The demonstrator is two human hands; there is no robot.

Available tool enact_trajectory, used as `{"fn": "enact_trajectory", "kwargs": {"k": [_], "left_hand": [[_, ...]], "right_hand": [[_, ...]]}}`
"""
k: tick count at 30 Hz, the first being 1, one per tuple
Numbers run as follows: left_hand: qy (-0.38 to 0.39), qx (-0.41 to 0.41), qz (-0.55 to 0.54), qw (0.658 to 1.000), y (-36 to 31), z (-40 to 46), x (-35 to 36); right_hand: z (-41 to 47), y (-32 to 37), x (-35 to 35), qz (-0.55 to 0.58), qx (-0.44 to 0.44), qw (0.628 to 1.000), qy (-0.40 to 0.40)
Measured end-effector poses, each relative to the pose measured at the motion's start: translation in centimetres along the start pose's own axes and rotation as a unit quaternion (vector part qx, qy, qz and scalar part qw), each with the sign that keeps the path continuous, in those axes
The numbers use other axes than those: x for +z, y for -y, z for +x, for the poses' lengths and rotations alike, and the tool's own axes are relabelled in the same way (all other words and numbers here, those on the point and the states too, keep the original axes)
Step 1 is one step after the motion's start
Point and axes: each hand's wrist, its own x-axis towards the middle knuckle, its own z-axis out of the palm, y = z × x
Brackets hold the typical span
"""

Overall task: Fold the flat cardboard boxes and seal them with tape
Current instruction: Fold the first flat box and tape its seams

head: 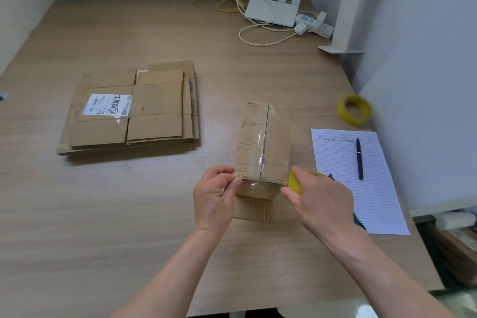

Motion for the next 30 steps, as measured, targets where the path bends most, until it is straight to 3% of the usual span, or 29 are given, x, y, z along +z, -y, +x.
{"fn": "enact_trajectory", "kwargs": {"k": [13, 17, 23, 30], "left_hand": [[0.005, 0.002, -0.009, 1.000, 0.5, 0.4, 0.3], [-0.022, -0.072, -0.046, 0.996, 0.6, 0.6, 0.3], [0.022, -0.146, -0.087, 0.985, 1.7, -0.2, -0.3], [0.083, -0.083, -0.089, 0.989, 0.8, 1.9, -0.4]], "right_hand": [[0.2, 0.4, 1.2, -0.003, 0.011, 1.000, -0.016], [0.3, 0.3, 1.4, 0.006, 0.023, 1.000, -0.006], [0.6, 0.4, 1.6, 0.016, 0.027, 1.000, 0.000], [0.7, 0.4, 1.5, 0.013, 0.022, 1.000, -0.008]]}}
